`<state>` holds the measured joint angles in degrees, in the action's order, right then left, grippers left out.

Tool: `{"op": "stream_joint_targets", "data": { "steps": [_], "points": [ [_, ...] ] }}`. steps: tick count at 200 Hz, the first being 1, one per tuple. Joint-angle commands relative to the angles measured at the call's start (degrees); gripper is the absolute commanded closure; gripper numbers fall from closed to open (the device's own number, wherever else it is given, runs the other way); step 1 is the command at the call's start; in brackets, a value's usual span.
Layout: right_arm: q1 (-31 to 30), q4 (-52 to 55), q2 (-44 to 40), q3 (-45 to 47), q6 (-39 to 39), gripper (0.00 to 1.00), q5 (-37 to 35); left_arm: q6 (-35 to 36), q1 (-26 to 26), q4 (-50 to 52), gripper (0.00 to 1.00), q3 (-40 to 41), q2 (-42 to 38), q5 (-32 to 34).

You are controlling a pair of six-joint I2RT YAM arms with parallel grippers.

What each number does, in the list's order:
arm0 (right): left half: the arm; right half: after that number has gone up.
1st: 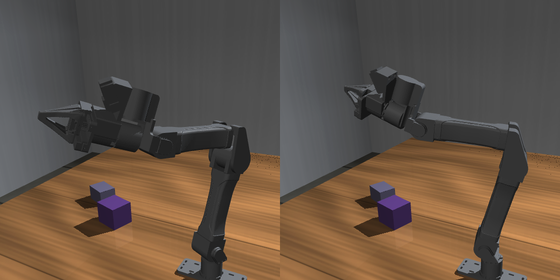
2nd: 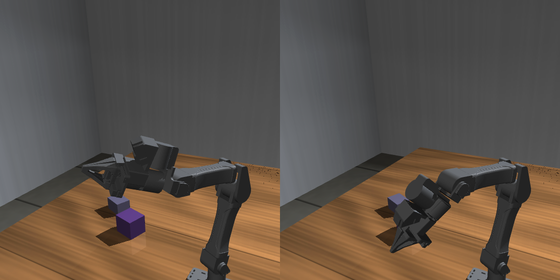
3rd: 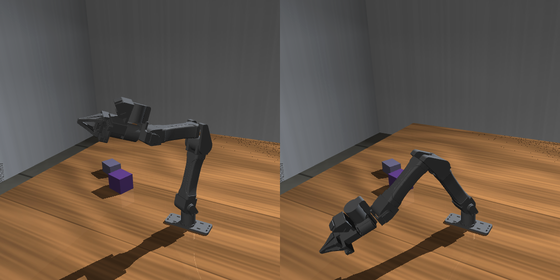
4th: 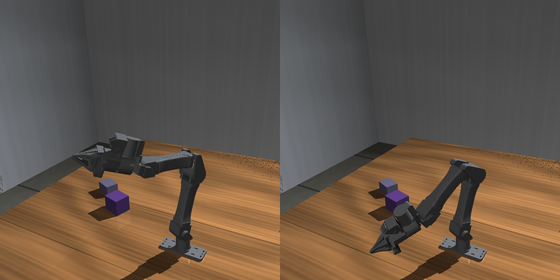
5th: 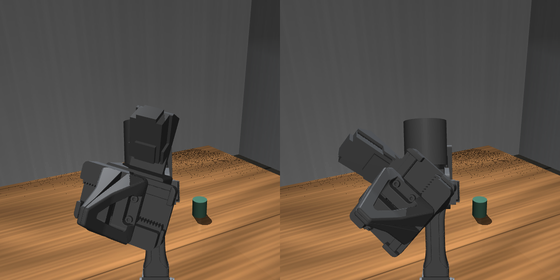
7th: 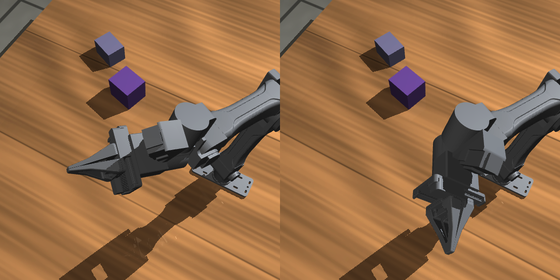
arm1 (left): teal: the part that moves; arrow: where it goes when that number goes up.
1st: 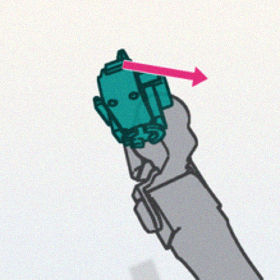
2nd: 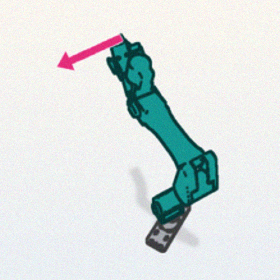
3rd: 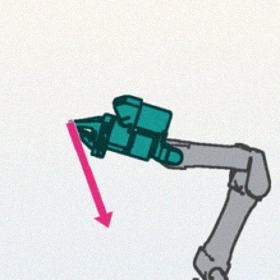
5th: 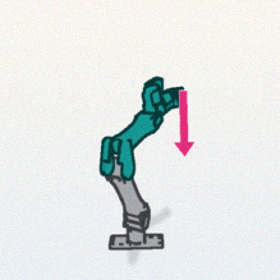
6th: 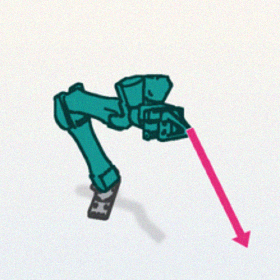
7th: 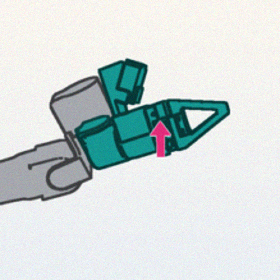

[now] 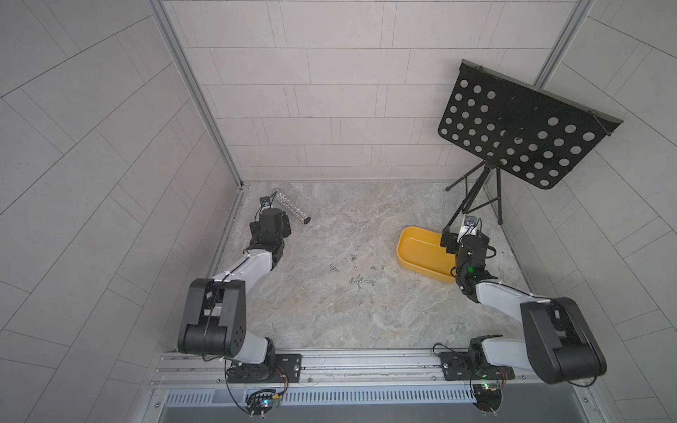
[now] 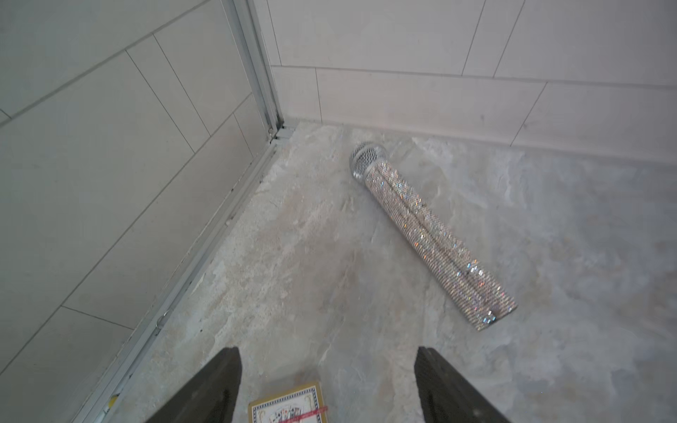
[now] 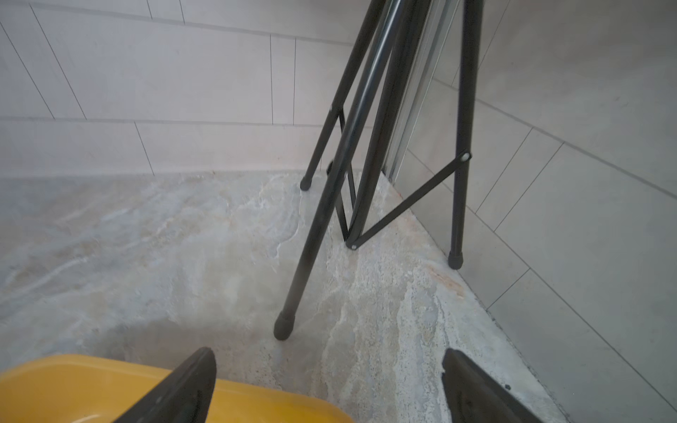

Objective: Put the screws on the desktop into the storage box
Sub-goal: Pick up the storage box at the center of the board.

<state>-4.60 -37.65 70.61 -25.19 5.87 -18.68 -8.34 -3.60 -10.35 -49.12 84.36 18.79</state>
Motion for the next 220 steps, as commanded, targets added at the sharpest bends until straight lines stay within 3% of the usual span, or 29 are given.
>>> {"op": "stream_joint_targets", "data": {
  "steps": [1, 20, 38, 60, 79, 117, 154, 220],
  "points": [
    [-1.3, 15.9, -6.8, -6.6, 1.8, 0.03, -3.6, -5.1, -1.7, 18.2, 0.19, -3.5, -2.5, 1.4],
    [-2.7, 29.9, -10.5, -15.3, 3.4, 0.04, -5.6, -5.4, -4.9, 22.3, 0.19, -5.3, -5.7, -0.5],
    [-2.8, 48.0, -11.7, -25.3, 11.6, 0.04, -6.5, -5.7, -7.9, 29.2, 0.19, -9.6, -7.3, -5.1],
    [-2.8, 71.6, -7.9, -39.0, 19.0, 0.0, -2.9, -4.1, -11.8, 39.8, 0.19, -17.0, -7.1, -13.7],
    [-2.5, 83.3, -5.1, -45.9, 23.5, 0.0, 0.2, -1.7, -15.5, 49.6, 0.19, -23.2, -5.7, -18.6],
    [-1.7, 91.0, -6.4, -47.2, 27.5, 0.0, 7.2, -1.8, -23.9, 59.7, 0.2, -28.8, -2.4, -23.2],
    [0.2, 94.5, -6.6, -46.8, 26.9, 0.0, 12.6, -4.2, -32.5, 60.7, 0.21, -34.4, 5.0, -22.7],
    [6.9, 95.2, -9.0, -44.4, 26.7, 0.0, 18.2, -6.3, -42.1, 61.6, 0.22, -50.9, 22.1, -24.8]
  ]
}}
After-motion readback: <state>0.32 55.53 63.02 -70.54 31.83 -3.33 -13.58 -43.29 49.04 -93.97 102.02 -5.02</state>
